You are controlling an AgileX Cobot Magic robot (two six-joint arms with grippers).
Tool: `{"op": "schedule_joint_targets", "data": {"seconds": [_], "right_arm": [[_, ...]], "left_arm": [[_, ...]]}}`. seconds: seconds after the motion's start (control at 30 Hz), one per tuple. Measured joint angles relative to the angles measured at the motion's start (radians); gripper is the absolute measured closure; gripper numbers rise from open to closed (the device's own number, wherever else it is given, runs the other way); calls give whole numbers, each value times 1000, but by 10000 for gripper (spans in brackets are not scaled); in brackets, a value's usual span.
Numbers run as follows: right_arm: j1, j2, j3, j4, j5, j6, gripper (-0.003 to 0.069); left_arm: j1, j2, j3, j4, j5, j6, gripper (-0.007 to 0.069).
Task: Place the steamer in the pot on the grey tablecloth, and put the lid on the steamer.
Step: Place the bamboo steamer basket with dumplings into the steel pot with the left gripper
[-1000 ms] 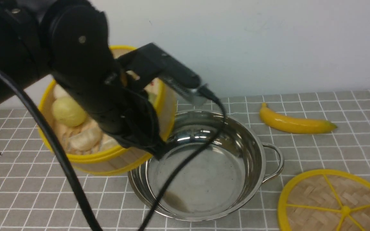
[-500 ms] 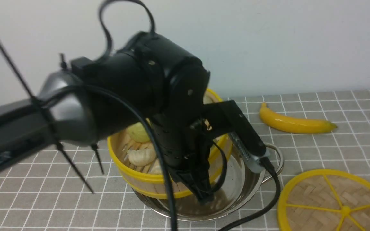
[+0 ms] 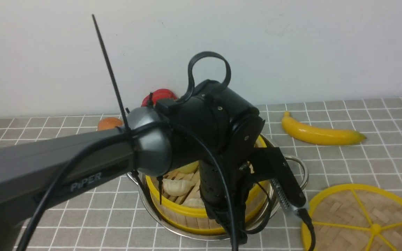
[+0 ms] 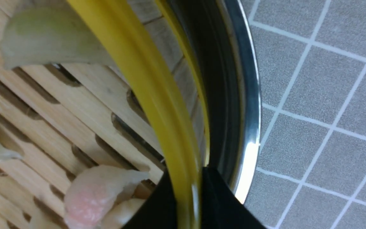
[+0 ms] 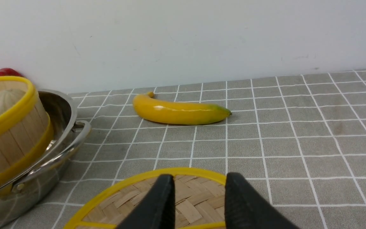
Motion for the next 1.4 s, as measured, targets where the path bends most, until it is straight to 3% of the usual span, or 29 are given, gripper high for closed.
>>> {"op": "schedule_joint_targets", "data": {"seconds": [1.03,1.17,1.27,1.37,1.4], "right_arm": [[0,0,0,0,0,1,416],[0,0,0,0,0,1,416],[0,0,0,0,0,1,416],[0,0,0,0,0,1,416],[0,0,0,0,0,1,416]], "left_arm": [[0,84,-1,0,-89,-29,561],[0,84,-2,0,-90,-36,513],[0,84,-4,-2,-90,-37,426],[0,84,-9,2,-79,-37,277],[0,84,-9,2,-77,-37,277]]}}
